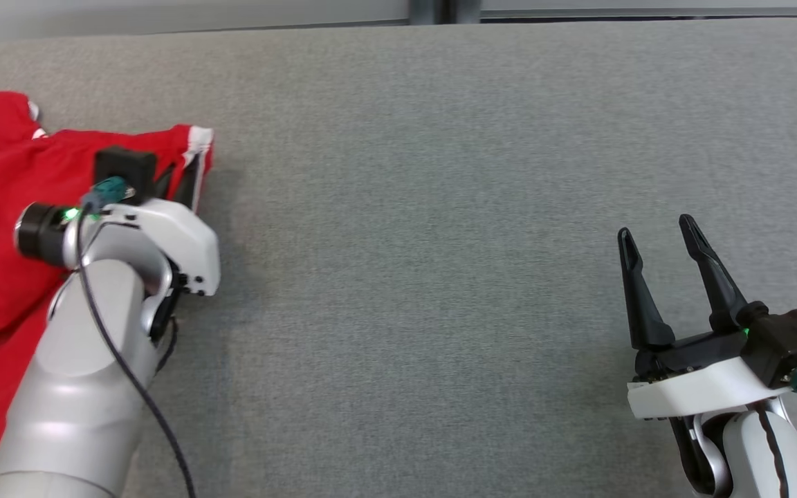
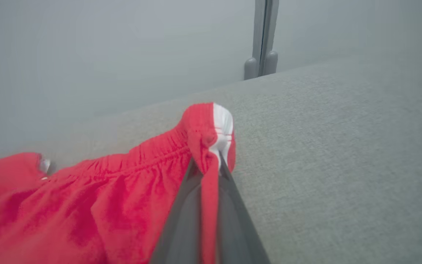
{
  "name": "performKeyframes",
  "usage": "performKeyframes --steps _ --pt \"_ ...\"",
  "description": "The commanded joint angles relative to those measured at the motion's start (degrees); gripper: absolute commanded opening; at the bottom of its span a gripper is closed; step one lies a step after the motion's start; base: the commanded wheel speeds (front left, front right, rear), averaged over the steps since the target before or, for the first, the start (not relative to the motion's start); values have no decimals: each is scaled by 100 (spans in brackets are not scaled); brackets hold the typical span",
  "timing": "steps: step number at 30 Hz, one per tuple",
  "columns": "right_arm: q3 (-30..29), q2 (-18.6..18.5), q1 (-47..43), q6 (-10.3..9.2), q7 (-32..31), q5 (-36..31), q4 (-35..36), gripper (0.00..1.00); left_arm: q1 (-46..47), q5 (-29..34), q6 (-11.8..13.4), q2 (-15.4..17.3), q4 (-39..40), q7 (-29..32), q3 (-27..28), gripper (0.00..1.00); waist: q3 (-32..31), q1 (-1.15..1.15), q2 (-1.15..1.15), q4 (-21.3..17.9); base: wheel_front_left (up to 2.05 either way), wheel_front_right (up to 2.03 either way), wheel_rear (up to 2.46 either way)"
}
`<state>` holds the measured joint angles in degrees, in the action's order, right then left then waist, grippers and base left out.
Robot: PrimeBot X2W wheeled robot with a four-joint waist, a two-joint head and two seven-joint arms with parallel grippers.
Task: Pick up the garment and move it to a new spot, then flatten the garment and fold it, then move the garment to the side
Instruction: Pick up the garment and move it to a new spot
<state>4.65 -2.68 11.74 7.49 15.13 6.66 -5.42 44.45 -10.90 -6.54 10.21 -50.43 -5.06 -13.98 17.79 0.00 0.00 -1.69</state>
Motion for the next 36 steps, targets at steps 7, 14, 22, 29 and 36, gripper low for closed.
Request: performKeyframes --steps 7,14,22,29,36 --pt "-98 -38 -155 1 12 97 8 100 294 140 -89 -358 440 134 -849 0 -199 0 0 -573 0 0 0" --pt "-179 -38 -197 1 13 149 19 100 483 -279 -91 -589 798 281 -2158 0 -219 0 0 -909 0 0 0" --pt "-259 -35 -178 1 12 221 32 100 715 -1038 -91 -691 978 433 -3762 0 -155 0 0 -1341 0 0 0" --pt "-343 -36 -109 1 12 290 19 100 789 -1651 -91 -722 932 406 -4767 0 -76 0 0 -1628 0 0 0" --pt "-339 -36 -73 1 12 347 17 100 767 -2135 -91 -719 959 395 -5572 0 -13 0 0 -1736 0 0 0"
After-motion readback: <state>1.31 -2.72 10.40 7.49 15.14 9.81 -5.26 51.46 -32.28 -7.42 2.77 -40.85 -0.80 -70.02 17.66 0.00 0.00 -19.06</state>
